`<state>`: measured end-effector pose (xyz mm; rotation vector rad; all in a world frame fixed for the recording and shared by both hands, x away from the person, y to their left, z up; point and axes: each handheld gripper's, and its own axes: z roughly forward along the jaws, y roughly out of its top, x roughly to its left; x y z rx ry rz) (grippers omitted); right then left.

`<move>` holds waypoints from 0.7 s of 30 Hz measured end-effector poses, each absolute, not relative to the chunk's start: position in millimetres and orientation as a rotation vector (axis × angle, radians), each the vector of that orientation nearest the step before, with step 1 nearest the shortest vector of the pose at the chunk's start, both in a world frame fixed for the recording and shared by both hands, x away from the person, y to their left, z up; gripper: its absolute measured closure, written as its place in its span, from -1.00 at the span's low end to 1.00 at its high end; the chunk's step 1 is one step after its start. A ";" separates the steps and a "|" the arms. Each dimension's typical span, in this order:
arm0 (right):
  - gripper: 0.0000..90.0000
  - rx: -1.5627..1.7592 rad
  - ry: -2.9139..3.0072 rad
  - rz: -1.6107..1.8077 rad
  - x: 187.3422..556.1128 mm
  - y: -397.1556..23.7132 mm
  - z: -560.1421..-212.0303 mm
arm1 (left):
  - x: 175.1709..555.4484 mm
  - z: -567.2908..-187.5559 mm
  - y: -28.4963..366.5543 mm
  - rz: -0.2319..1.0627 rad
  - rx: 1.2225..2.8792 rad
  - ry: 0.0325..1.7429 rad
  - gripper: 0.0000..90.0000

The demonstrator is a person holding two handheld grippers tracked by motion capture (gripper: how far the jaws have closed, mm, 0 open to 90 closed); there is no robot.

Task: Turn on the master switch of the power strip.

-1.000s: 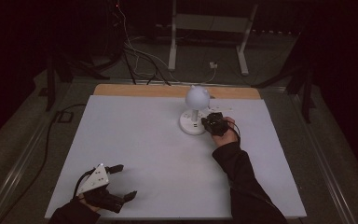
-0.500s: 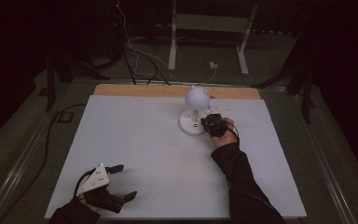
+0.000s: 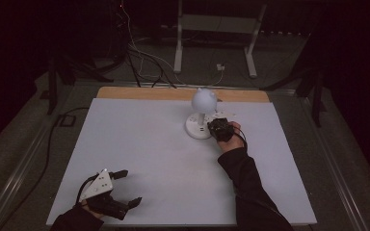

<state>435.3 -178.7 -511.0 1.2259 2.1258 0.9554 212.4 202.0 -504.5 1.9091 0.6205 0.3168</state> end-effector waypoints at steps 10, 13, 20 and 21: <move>1.00 1.252 2.104 0.979 437.7 -179.3 -503.3 | 213.5 -504.6 203.4 0.315 1.899 0.632 -1.00; 1.00 1.275 2.086 1.018 436.8 -181.8 -500.7 | 213.8 -504.8 204.1 0.314 1.899 0.633 -1.00; 0.98 1.283 2.083 1.035 433.7 -184.4 -496.3 | 213.4 -504.5 203.7 0.316 1.900 0.632 -1.00; 0.98 1.281 2.083 1.037 432.8 -184.9 -495.7 | 213.3 -504.5 203.6 0.317 1.900 0.632 -1.00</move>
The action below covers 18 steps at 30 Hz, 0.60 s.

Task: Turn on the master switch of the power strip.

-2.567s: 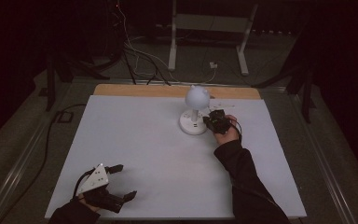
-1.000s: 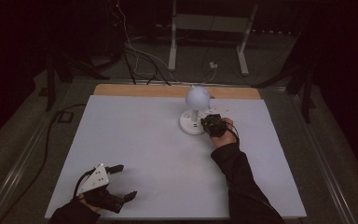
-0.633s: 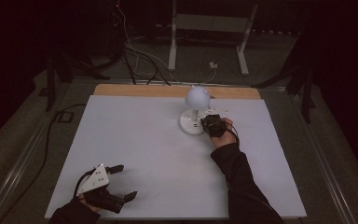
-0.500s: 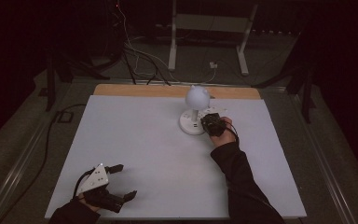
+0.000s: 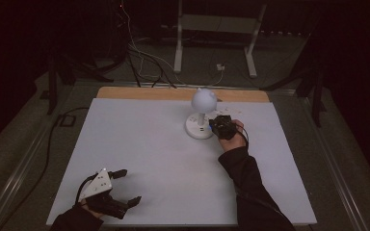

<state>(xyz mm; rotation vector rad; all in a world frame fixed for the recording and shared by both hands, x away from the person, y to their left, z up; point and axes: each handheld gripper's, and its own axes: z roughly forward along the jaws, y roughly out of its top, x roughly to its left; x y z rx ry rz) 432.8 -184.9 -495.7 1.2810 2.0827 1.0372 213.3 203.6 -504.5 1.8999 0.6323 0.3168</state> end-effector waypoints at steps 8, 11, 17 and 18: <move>0.82 1.262 2.108 1.046 421.5 -184.6 -491.1 | 213.7 -504.8 203.1 0.313 1.900 0.632 -1.00; 0.69 1.284 2.132 1.075 419.8 -184.8 -489.2 | 213.3 -504.4 203.0 0.315 1.901 0.628 -1.00; 0.42 1.289 2.152 1.112 415.8 -186.4 -482.2 | 213.3 -504.2 203.5 0.316 1.899 0.628 -1.00; 0.29 1.291 2.154 1.133 415.0 -187.4 -480.9 | 213.3 -504.1 203.5 0.316 1.900 0.626 -1.00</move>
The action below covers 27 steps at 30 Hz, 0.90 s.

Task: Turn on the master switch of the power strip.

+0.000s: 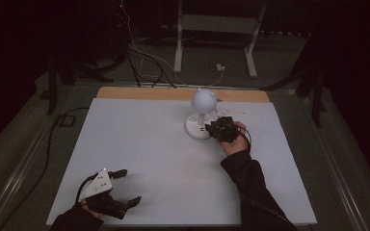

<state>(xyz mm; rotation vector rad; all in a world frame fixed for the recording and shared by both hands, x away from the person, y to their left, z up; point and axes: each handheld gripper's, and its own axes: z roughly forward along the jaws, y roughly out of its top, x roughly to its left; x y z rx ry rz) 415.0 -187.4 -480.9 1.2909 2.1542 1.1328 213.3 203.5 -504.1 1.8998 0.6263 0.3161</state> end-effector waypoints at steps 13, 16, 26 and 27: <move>-0.46 1.257 2.205 1.236 403.7 -192.8 -475.1 | 212.8 -503.7 203.6 0.316 1.897 0.625 -1.00; -0.76 1.234 2.258 1.243 402.2 -193.4 -474.6 | 212.7 -503.6 203.6 0.316 1.897 0.625 -1.00; -1.00 1.146 2.282 1.233 388.5 -193.9 -465.4 | 212.4 -503.7 203.3 0.318 1.900 0.621 -1.00; -1.00 1.139 2.280 1.233 387.0 -194.7 -464.9 | 212.3 -503.7 203.3 0.318 1.900 0.621 -1.00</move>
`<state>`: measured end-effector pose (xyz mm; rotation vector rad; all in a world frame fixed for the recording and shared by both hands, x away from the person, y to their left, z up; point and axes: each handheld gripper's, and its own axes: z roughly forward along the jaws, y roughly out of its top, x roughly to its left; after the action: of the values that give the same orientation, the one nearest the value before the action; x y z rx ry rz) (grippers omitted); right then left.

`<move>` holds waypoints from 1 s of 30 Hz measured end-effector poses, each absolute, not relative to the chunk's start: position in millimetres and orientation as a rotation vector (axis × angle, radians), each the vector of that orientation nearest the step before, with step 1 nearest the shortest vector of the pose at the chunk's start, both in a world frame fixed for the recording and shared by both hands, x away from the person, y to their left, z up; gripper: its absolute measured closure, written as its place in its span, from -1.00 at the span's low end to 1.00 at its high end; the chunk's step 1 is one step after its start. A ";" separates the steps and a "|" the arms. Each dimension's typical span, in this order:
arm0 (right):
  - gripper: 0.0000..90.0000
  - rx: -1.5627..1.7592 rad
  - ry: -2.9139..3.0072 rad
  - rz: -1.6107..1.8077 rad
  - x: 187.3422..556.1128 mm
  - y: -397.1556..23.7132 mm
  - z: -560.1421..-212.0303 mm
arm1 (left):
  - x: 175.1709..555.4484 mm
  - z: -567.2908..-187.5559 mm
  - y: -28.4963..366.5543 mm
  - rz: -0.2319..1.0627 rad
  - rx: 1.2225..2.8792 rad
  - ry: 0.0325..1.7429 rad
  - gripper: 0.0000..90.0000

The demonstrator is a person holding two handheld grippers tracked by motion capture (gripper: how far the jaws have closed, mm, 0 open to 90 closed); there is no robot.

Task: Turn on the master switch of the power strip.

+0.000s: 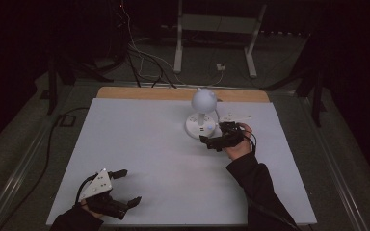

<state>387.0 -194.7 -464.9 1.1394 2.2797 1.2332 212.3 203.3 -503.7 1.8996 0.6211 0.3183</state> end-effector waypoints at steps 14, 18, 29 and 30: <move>-1.00 1.086 2.345 1.216 363.2 -207.7 -460.4 | 212.5 -504.0 202.5 0.317 1.906 0.617 -1.00; -1.00 1.079 2.341 1.229 354.3 -212.7 -461.9 | 212.1 -504.1 202.3 0.318 1.909 0.615 -1.00; -1.00 1.068 2.314 1.207 326.8 -232.9 -467.6 | 211.9 -503.8 202.2 0.316 1.907 0.616 -1.00; -1.00 1.066 2.312 1.209 323.4 -235.8 -468.6 | 212.1 -503.8 202.4 0.316 1.907 0.616 -1.00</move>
<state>323.4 -235.8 -468.6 1.0664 2.3124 1.2090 212.1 202.4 -503.8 1.9072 0.6162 0.3159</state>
